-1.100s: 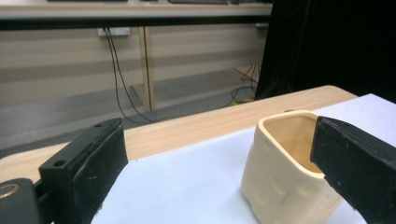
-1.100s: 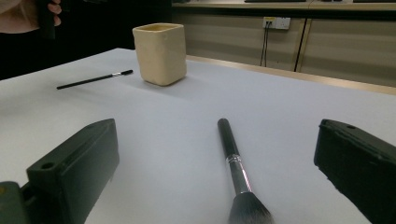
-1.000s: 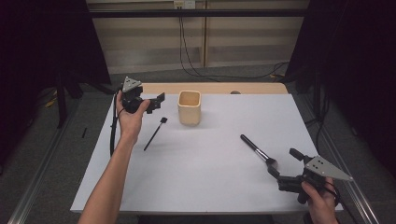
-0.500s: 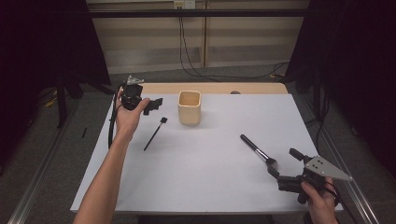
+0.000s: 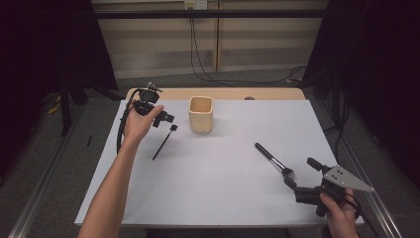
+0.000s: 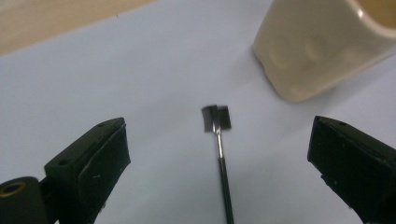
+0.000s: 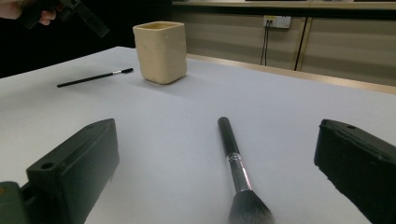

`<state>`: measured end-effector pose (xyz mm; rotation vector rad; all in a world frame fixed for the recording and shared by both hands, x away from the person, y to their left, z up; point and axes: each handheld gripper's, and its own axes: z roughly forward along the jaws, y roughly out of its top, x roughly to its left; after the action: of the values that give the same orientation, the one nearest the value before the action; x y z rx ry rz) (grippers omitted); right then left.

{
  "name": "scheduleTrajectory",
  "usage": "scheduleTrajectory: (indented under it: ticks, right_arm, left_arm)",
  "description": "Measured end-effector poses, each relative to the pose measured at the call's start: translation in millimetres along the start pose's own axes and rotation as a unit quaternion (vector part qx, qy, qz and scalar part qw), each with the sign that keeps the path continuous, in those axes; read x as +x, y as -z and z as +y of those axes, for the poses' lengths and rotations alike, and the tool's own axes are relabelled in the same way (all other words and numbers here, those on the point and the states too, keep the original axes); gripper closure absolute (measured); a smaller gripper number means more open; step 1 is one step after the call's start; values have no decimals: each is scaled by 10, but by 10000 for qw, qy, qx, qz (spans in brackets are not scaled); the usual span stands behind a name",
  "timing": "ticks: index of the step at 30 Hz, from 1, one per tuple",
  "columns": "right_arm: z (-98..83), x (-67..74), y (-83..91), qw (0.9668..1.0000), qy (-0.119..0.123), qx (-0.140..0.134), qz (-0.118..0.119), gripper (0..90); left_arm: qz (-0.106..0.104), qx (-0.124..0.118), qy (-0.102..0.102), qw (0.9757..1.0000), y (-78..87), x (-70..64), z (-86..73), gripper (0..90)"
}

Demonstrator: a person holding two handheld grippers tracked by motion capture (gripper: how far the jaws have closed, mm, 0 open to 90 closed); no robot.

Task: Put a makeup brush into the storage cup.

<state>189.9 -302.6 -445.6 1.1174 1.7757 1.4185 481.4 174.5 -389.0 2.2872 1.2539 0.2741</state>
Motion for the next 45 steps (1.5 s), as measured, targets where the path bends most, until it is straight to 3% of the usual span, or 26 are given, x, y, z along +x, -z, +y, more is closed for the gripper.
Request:
scheduleTrajectory:
  ticks: [2, 5, 8, 13, 17, 24, 28, 30, 31, 35, 36, 37, 39, 41, 45]
  right_arm:
    - [1, 1, -4, 10000, -3, 0, 8, 0]
    - [1, -2, -5, 10000, 9, -5, 13, 0]
    - [1, -2, -6, 10000, 3, 0, 12, 0]
    - [1, 0, -3, 10000, -22, -2, 10, 0]
    - [-1, 0, -4, 10000, -29, -3, 6, 0]
    - [-6, 1, 11, 10000, 13, -2, -42, 0]
    - [-10, 1, 17, 10000, 52, 20, -33, 0]
    - [-11, 1, 16, 10000, 42, 24, -37, 0]
    - [-11, 0, 11, 10000, 12, 33, -63, 0]
    - [-11, 5, 13, 10000, 35, 34, -56, 0]
    - [-12, 6, 16, 10000, 54, 40, -55, 0]
    - [-12, 6, 16, 10000, 54, 40, -55, 0]
    - [-13, 1, 17, 10000, 52, 44, -59, 0]
    - [-14, 0, 18, 10000, 43, 43, -60, 0]
    - [-14, -1, 24, 10000, 55, 49, -59, 0]
  left_arm:
    - [-38, 223, 24, 9997, -42, -5, -1, 53]
    - [-264, 571, 144, 9979, -119, -21, -17, 60]
    - [-159, 820, 39, 9965, -210, -56, -22, 59]
    - [-195, 1214, -20, 9924, -328, -80, -42, 58]
    - [-95, 1480, 31, 9889, -402, -95, -58, 57]
    - [-74, 1626, -64, 9866, -467, -123, -61, 62]
    - [-19, 1782, -66, 9840, -511, -134, -66, 71]
    - [143, 1901, 64, 9816, -536, -142, -76, 73]
    - [235, 1928, 9, 9810, -546, -140, -76, 105]
    - [162, 2037, 14, 9789, -611, -143, -89, 112]
    - [145, 2043, 8, 9788, -616, -145, -86, 193]
    - [177, 2034, 32, 9789, -613, -148, -77, 193]
    - [185, 2016, 47, 9793, -621, -148, -70, 276]
    - [135, 2088, 84, 9778, -637, -154, -69, 328]
    - [155, 2051, 92, 9786, -653, -150, -61, 405]
